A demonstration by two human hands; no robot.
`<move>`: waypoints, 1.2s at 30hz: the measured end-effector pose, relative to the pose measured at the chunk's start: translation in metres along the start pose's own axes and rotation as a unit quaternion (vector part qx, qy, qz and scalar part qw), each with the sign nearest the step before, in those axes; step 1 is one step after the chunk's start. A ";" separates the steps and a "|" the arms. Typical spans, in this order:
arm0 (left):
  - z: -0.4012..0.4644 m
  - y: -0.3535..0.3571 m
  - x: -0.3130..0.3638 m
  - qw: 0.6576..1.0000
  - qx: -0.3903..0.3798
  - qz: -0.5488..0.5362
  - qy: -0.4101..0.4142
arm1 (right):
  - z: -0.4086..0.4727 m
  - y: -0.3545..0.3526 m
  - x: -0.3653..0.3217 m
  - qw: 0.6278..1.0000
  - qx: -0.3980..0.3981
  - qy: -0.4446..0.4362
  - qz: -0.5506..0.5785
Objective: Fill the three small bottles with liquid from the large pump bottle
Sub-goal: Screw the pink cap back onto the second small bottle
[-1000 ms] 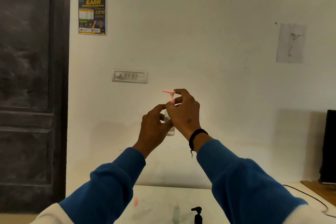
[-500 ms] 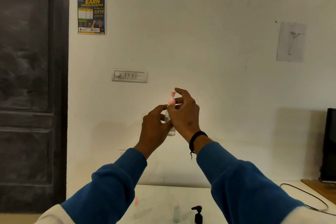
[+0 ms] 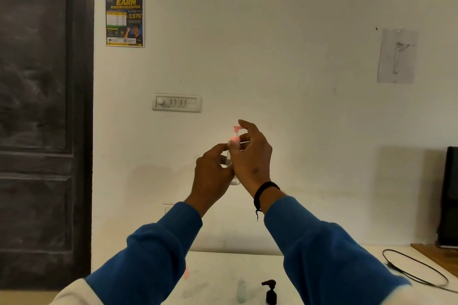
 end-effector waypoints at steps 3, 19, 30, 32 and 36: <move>-0.001 0.000 -0.001 1.000 0.001 -0.001 0.001 | 0.001 0.000 0.000 1.000 -0.001 0.002 -0.004; -0.003 0.000 -0.002 1.000 0.007 -0.002 -0.002 | -0.001 0.000 0.003 1.000 -0.012 0.006 -0.010; -0.004 0.000 0.005 1.000 0.008 0.016 0.013 | -0.003 -0.001 0.002 1.000 -0.002 0.007 -0.004; -0.004 0.000 0.006 1.000 0.008 0.011 0.011 | -0.005 -0.002 0.001 1.000 0.004 -0.001 0.002; -0.005 0.001 0.007 1.000 0.008 -0.002 0.007 | -0.005 0.000 0.001 1.000 0.010 -0.012 -0.014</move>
Point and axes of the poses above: each hand's wrist, its own z-axis towards the middle knuckle, its own y-axis out of the palm, x = y × z, the point moved 2 cm from there along z, towards the middle knuckle, and after that the axes turned 3 degrees about -x, right-handed, at the moved point
